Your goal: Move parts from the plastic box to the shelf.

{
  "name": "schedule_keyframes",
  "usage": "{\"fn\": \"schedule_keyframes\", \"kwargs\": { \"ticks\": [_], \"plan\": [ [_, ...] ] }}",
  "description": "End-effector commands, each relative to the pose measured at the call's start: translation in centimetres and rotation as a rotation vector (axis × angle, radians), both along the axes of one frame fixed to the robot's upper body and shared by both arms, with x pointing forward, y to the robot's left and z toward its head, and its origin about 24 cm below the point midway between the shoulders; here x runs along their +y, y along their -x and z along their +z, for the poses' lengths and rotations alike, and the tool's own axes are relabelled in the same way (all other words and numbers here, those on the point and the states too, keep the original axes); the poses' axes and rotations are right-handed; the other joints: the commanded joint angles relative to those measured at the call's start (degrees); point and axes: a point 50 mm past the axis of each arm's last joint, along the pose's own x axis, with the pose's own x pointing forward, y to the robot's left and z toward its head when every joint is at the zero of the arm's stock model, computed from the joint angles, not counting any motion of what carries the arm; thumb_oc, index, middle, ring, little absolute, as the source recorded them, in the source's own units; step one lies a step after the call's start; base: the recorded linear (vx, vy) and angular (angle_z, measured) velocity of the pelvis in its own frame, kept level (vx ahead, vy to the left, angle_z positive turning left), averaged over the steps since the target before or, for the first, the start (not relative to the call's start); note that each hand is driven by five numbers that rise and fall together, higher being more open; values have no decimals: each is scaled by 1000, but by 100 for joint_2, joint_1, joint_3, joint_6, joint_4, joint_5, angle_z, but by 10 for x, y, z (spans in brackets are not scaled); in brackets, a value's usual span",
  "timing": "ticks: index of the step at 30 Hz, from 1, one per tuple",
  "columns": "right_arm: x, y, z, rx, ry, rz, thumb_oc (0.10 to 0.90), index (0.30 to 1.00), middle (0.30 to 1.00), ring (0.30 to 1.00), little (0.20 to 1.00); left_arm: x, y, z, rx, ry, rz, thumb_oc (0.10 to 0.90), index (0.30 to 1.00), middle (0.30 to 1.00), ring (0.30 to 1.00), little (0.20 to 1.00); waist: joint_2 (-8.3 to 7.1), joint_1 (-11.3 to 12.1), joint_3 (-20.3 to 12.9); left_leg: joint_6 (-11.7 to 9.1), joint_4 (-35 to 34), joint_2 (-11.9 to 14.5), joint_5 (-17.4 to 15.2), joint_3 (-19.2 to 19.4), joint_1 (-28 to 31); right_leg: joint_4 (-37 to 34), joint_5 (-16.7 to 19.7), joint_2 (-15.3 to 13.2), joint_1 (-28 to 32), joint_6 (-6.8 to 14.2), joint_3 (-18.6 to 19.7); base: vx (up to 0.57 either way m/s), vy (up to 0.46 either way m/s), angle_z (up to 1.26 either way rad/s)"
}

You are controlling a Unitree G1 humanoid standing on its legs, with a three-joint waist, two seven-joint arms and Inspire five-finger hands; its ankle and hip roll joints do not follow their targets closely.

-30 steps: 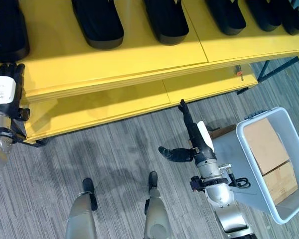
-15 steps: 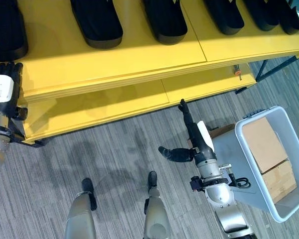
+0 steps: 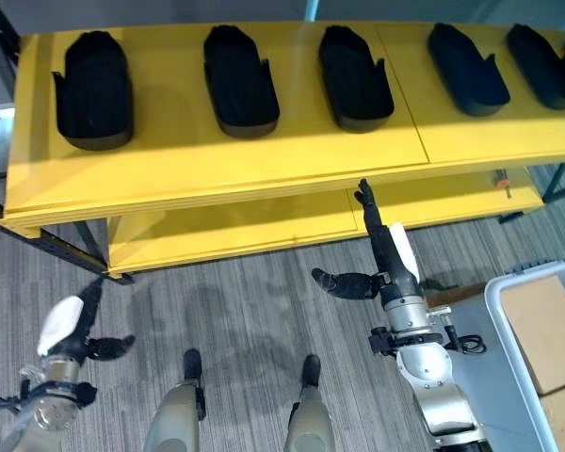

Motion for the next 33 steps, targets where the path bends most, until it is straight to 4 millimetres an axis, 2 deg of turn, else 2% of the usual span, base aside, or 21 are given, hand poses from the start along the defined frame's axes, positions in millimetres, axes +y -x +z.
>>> {"fn": "schedule_keyframes", "kwargs": {
  "ticks": [1,3,4,8,13,21,33],
  "plan": [
    [0,3,23,-131,-120,44,900,1000,1000,1000,1000,-15,-21,38,-237,349,-126,900,1000,1000,1000,1000,-32,-67,-843,410,-273,-252,-155,-96,125,305,-189,129,-228,-203,-279,50,-113,24],
    [2,7,10,-69,-194,59,900,1000,1000,1000,1000,-37,-14,29,-223,651,-144,900,1000,1000,1000,1000,86,-46,-1102,380,-512,-202,-12,-183,305,259,-293,217,-28,-224,-423,42,-116,32],
    [2,7,10,-68,-194,59,900,1000,1000,1000,1000,-37,-14,29,-222,652,-145,900,1000,1000,1000,1000,92,-51,-1104,377,-528,-199,-4,-191,318,253,-294,221,-16,-226,-433,25,-96,27],
    [10,11,-7,16,-321,107,900,1000,1000,1000,1000,-60,-10,23,-170,842,-205,900,1000,1000,1000,1000,232,-46,-1409,310,-858,-89,196,-280,586,188,-434,371,253,-254,-551,6,-78,12],
    [17,19,-23,112,-415,161,900,1000,1000,1000,1000,-69,-1,11,-123,953,-175,900,1000,1000,1000,1000,379,-77,-1783,224,-1099,71,367,-334,796,100,-574,541,499,-314,-588,-4,-65,1],
    [20,22,-32,172,-482,182,900,1000,1000,1000,1000,-79,6,-1,-62,993,-176,900,1000,1000,1000,1000,461,-128,-2078,173,-1189,171,381,-278,1024,21,-618,649,658,-349,-489,4,-24,-1],
    [25,22,-38,214,-508,206,900,1000,1000,1000,1000,-77,9,-5,-43,970,-174,900,1000,1000,1000,1000,501,-197,-2241,169,-1243,184,353,-175,1193,-28,-550,637,697,-329,-316,0,3,-3]
  ]
}}
